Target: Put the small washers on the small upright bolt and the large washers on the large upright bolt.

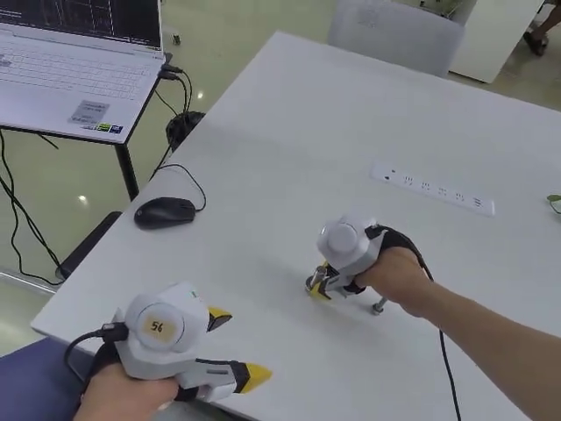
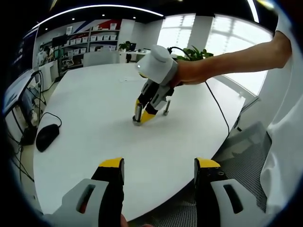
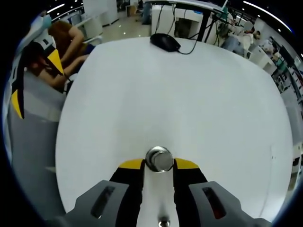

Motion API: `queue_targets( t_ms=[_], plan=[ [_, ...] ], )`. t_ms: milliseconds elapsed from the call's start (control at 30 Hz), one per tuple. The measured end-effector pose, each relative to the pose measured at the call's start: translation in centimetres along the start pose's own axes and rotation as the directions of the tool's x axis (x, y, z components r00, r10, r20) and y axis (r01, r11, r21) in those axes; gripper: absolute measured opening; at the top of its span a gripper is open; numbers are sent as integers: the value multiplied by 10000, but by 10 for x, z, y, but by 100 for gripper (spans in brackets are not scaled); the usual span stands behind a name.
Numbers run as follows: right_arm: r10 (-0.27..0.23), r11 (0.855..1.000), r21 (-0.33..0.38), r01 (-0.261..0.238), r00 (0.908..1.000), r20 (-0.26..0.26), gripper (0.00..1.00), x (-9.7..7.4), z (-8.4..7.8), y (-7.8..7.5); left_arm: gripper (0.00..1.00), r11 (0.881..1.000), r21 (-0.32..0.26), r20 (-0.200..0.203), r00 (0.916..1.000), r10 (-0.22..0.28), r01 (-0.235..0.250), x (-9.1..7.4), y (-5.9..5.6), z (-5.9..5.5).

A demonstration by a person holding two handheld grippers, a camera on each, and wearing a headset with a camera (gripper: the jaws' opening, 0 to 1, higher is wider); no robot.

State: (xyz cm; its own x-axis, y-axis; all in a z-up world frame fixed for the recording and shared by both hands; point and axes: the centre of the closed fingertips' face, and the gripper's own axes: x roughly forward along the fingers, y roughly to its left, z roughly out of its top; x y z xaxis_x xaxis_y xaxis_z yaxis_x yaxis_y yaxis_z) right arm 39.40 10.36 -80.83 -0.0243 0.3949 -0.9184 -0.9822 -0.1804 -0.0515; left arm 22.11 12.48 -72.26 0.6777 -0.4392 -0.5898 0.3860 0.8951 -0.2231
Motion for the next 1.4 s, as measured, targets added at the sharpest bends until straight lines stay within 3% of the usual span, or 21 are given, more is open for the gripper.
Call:
queue_targets(
  t_ms=[100,267,600,867,967,1267,1300,1400],
  plan=[
    [-124,9999,26,124,9999,43,27,-5,-4,4,59,10000,34,12,10000,-30,30,1,0,2],
    [-416,9972,643,392,9984,376,32,-18,-10,11,59,9999,80,45,9999,-112,112,5,-1,4],
    [-692,9851,1623,567,9950,724,36,-30,-38,46,59,9987,320,-37,9992,-397,398,13,-7,5],
    [-1220,9588,2712,845,9847,1247,37,-46,-60,66,59,9977,488,-112,9989,-457,462,18,-5,7],
    [-1426,9412,3265,871,9783,1502,37,-51,-72,74,59,9978,498,-90,9990,-430,434,20,-2,9],
    [-2248,8655,4903,1027,9543,1969,41,-67,-109,94,59,9973,616,-97,9992,-400,405,24,2,13],
    [-2503,8443,5243,1109,9467,2029,41,-71,-117,95,59,9970,645,-100,9991,-423,429,24,2,14],
    [-2764,8087,5786,1063,9369,2141,43,-79,-129,98,59,9963,707,-153,9987,-477,486,26,1,14]
  ],
)
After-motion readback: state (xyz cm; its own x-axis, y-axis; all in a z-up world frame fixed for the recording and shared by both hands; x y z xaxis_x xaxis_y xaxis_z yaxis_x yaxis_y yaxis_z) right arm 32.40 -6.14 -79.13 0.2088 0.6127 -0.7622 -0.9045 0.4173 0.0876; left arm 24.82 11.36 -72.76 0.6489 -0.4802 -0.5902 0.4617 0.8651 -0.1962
